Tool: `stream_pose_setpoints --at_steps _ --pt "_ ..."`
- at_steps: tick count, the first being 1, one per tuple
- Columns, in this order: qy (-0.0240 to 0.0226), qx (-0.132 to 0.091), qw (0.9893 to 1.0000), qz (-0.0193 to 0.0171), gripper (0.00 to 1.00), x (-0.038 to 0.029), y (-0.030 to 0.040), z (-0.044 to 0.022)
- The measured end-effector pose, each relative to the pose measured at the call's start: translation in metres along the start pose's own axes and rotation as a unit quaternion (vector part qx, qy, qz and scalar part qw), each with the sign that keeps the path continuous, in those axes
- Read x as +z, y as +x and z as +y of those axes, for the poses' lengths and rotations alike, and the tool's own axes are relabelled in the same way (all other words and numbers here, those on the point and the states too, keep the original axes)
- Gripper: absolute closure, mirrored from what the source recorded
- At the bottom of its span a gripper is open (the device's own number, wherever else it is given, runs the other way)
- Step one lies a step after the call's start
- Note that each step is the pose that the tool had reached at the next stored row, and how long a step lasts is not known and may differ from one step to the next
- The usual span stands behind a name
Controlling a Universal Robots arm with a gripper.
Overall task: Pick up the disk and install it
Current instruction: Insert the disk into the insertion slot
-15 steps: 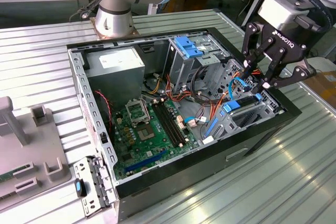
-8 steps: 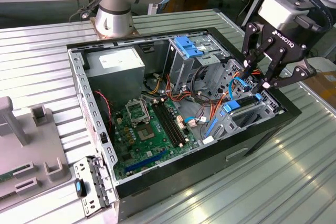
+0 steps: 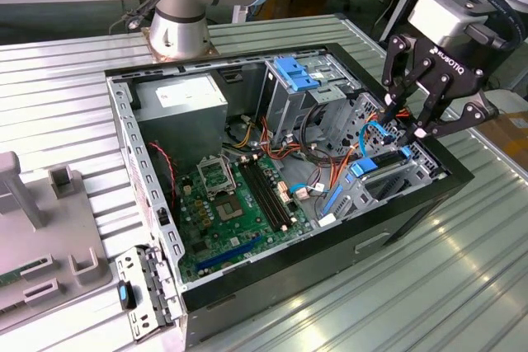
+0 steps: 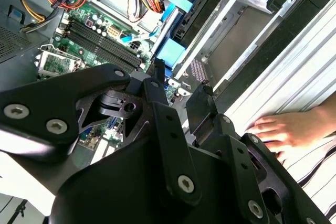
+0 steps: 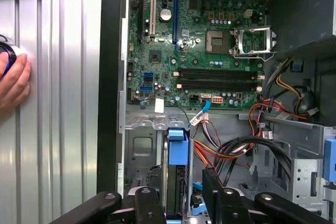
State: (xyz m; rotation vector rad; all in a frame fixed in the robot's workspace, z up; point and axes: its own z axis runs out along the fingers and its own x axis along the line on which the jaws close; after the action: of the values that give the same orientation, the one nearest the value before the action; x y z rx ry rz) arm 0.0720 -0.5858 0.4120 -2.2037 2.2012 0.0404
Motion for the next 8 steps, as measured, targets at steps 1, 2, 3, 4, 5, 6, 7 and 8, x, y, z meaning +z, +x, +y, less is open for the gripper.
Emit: stream_pose_setpoints --at_steps 1,2,3,4,5,6,7,8 --pt "0.0000 0.000 1.0000 0.0000 0.56 0.0007 0.0001 0.0000" --pt "0.0000 0.000 1.0000 -0.0001 0.56 0.0049 0.0003 0.0000" --pt "0.0000 0.000 1.0000 -0.0001 0.56 0.0081 0.0003 0.0000" --pt "0.0000 0.000 1.0000 0.0000 0.56 0.0093 0.0001 -0.0001" --pt "0.0000 0.000 1.0000 0.0001 0.56 0.0095 -0.0003 -0.0002" --pt "0.0000 0.000 1.0000 0.0001 0.56 0.0095 -0.0003 -0.0002" --pt "0.0000 0.000 1.0000 0.0001 0.56 0.0095 -0.0003 -0.0002" --pt "0.0000 0.000 1.0000 0.0000 0.56 0.0096 -0.0004 -0.0001"
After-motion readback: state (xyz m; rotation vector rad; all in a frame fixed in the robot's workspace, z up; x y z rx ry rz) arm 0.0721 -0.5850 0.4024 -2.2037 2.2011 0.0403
